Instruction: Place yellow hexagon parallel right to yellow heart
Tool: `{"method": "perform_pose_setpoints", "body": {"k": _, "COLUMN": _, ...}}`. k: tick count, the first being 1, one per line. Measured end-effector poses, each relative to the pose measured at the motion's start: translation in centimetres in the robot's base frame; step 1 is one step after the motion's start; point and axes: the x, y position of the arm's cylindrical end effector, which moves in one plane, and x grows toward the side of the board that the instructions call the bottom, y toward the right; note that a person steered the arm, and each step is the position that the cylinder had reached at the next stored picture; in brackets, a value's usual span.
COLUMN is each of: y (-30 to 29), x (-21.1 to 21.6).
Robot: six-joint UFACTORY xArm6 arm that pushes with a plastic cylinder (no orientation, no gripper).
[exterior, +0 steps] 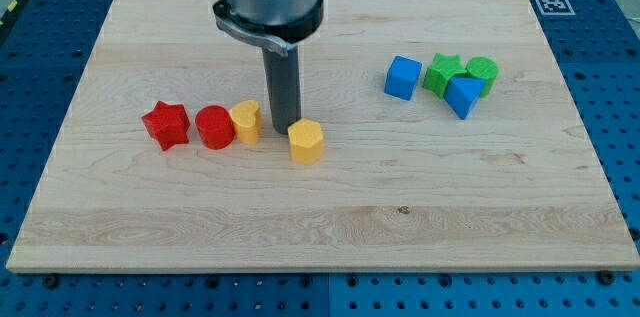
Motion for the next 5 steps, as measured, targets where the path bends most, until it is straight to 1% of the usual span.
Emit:
{"method": "perform_pose_setpoints", "body": {"k": 1, "y": 0.4, "x": 2.9}}
{"method": "perform_pose_setpoints", "body": {"k": 3, "y": -1.0, "x": 5.6}}
{"method": "perform_pose_setpoints", "body": {"k": 4, "y": -0.6, "x": 6.9}}
{"method": "perform_pose_setpoints", "body": {"k": 5, "y": 1.4, "x": 7.8}}
